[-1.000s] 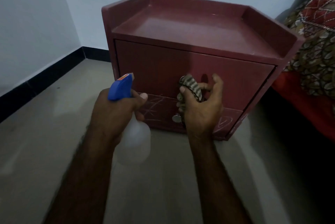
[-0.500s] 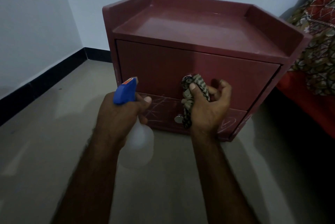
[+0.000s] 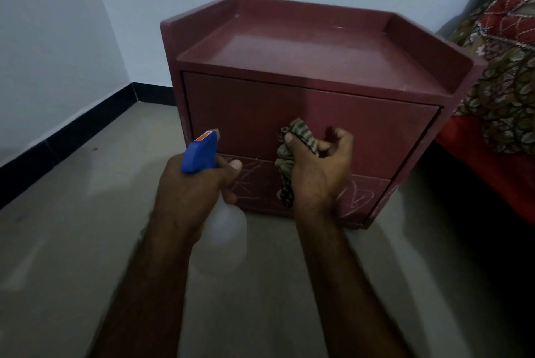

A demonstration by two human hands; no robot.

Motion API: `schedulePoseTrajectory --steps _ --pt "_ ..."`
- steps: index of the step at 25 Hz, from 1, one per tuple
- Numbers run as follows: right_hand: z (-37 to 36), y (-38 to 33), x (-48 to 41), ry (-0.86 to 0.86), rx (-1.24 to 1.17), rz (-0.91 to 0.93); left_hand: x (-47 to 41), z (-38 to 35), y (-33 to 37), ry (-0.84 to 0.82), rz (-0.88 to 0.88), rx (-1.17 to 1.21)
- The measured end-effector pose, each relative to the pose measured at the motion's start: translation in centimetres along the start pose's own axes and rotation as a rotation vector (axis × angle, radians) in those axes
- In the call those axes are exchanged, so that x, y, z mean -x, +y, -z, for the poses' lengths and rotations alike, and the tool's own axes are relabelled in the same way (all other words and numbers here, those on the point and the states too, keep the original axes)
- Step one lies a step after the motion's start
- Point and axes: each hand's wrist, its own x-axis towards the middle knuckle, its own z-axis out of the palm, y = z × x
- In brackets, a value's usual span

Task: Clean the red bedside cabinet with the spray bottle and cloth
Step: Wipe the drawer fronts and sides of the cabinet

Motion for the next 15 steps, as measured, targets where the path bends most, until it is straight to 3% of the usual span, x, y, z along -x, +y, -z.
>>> schedulePoseTrajectory --steps 5,8,15 --pt "1.3 1.7 0.8 0.166 0.019 -0.320 0.2 0.5 0.5 0.019 -0.012 0.006" --pt "3.4 0.4 -0.5 0.180 0.072 -0.068 0.2 0.8 0.5 -0.002 -0.020 -0.023" --pt "-0.3 -5.5 -2.8 -0.211 0.721 0.547 0.5 0.0 0.5 -0.028 -0.014 -0.056"
